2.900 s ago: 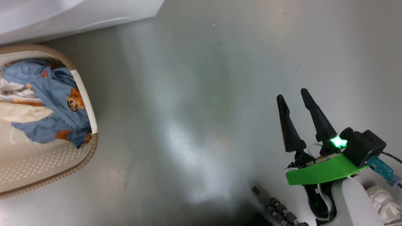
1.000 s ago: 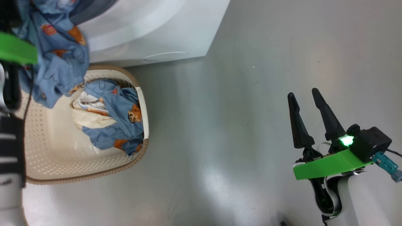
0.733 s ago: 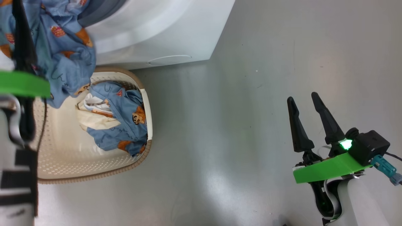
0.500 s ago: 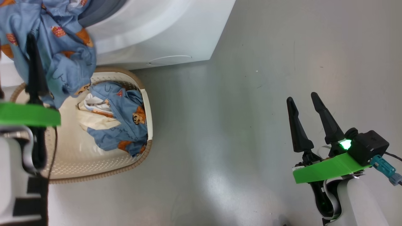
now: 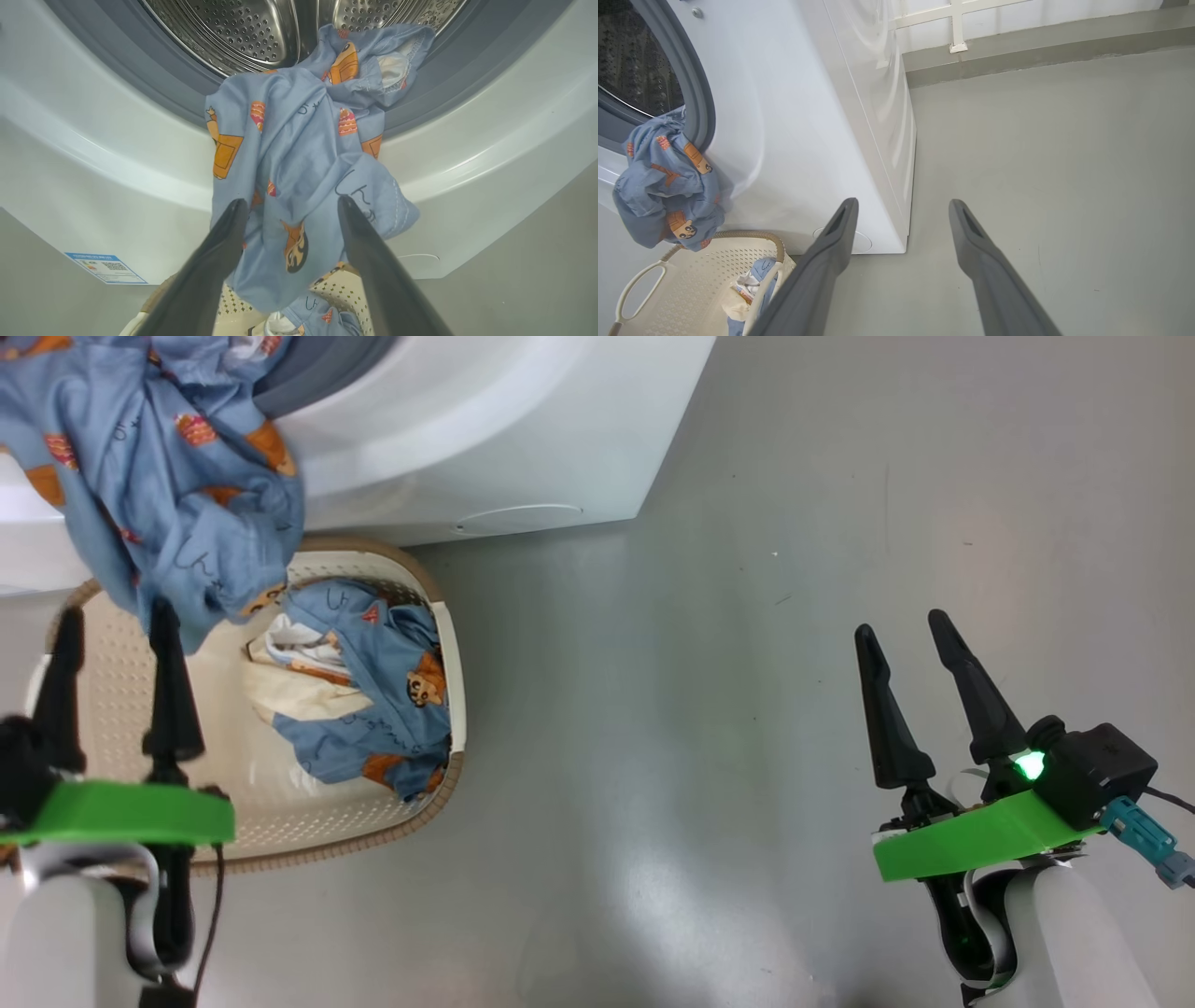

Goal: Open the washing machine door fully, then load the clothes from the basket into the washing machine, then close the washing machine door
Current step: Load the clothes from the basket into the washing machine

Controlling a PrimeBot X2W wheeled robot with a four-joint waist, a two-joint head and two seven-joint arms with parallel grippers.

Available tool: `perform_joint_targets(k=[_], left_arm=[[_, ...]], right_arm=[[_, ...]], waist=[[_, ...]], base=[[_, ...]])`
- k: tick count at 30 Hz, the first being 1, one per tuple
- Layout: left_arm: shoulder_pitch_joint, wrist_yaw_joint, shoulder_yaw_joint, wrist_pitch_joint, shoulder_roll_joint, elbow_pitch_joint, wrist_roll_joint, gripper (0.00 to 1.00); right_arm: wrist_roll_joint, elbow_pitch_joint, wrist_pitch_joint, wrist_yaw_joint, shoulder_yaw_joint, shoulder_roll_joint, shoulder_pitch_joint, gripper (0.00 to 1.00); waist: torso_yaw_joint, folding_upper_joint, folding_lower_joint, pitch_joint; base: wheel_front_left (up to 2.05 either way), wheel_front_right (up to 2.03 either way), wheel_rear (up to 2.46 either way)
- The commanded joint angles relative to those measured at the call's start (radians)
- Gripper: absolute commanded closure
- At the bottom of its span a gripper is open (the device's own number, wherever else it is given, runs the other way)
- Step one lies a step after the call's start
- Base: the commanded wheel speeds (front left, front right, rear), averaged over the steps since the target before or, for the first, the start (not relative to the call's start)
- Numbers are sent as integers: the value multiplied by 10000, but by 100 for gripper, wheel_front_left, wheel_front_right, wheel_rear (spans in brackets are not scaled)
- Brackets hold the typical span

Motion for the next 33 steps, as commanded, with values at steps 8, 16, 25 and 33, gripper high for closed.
perform_joint_targets(k=[8, 16, 25, 33], left_arm=[[958, 31, 572, -53, 31, -616, 139, 0], [1753, 70, 667, -53, -177, -1171, 270, 0], [2265, 74, 691, -53, -278, -1319, 276, 0], [2207, 67, 604, -53, -325, -1250, 264, 0]], right_arm=[[-77, -220, -118, 27, 153, 13, 270, 0], [-58, -202, -118, 27, 142, 13, 284, 0], [-32, -195, -118, 27, 142, 13, 288, 0], [10, -159, -118, 27, 172, 13, 298, 0]], waist=[[52, 0, 0, -32], [59, 0, 0, -125], [64, 0, 0, -172], [33, 0, 0, -212]], base=[[0, 0, 0], [0, 0, 0], [0, 0, 0], [0, 0, 0]])
